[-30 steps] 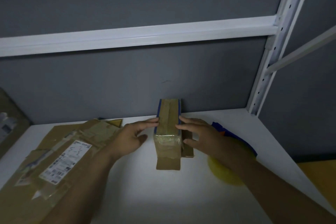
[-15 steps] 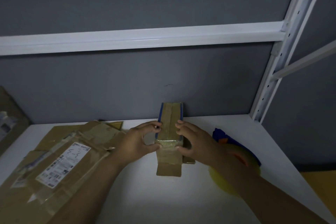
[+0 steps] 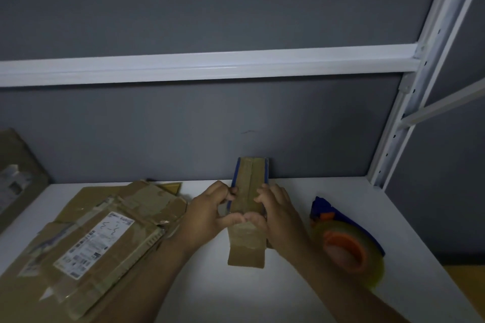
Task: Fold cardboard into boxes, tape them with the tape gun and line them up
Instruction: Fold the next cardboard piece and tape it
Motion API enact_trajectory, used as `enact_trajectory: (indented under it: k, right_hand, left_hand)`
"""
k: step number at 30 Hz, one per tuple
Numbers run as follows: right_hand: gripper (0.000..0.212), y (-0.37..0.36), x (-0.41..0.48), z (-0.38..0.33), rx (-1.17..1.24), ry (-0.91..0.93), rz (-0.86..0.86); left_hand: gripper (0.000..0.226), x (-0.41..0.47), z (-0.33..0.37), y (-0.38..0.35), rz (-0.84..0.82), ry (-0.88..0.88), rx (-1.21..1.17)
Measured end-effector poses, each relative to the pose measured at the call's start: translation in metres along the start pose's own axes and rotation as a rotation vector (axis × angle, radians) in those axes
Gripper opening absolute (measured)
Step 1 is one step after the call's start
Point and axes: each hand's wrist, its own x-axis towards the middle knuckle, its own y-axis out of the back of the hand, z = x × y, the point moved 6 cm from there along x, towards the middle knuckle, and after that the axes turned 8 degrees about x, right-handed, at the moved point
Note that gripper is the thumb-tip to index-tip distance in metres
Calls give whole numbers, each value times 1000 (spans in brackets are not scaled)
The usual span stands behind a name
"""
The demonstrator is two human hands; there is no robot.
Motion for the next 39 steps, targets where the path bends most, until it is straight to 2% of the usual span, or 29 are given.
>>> enact_trajectory:
  k: [3, 6, 9, 11, 13, 16, 19, 21, 23, 25, 27, 28, 31, 35, 36, 39]
  right_hand:
    - [53, 1, -7, -3, -7, 106, -2]
    - [44, 3, -8, 4, -33, 182, -171]
    - [43, 17, -8, 17, 69, 132, -309]
    - [47, 20, -8, 18, 97, 101, -303]
    - [51, 16, -6, 11, 74, 54, -274]
    - [42, 13, -5, 11, 115, 37, -257]
    - [34, 26, -7, 16, 269, 22, -336]
    - [39, 34, -8, 14, 285, 52, -373]
    - [43, 37, -11, 12, 294, 50, -399]
    - [31, 38, -15, 9, 302, 9, -431]
    - [40, 41, -18, -2, 237, -16, -423]
    - [47, 42, -19, -8, 123, -24, -411]
    - [50, 41, -16, -19, -154, 11, -322]
    - [24, 42, -1, -10, -314, 129, -116]
    - [24, 44, 5, -4, -322, 123, -95]
    - [36, 45, 23, 14, -316, -24, -190]
  left_hand:
    - [62, -2, 1, -1, -57, -43, -13]
    - [62, -2, -3, 3, -128, -43, 14]
    - [65, -6, -3, 6, -146, -61, 78]
    - [68, -9, -1, 3, -147, -64, 94]
    - [60, -11, -1, 0, -142, -73, 80]
    - [52, -12, 1, 8, -134, -132, 84]
    - [52, -5, 11, 21, -136, -185, 73]
    - [62, 8, 6, 21, -148, -177, 130]
    - [92, 19, -9, 13, -227, -68, 206]
    - [124, 24, -24, 5, -320, 100, 135]
    - [136, 24, -30, -1, -321, 179, 37]
    - [137, 22, -32, -2, -294, 203, 2]
    - [121, 12, -29, 2, -221, 258, 33]
    - [71, -12, -31, 19, 34, 338, 270]
    - [63, -18, -26, 22, 96, 293, 311]
    - [49, -30, -3, 22, 190, 45, 361]
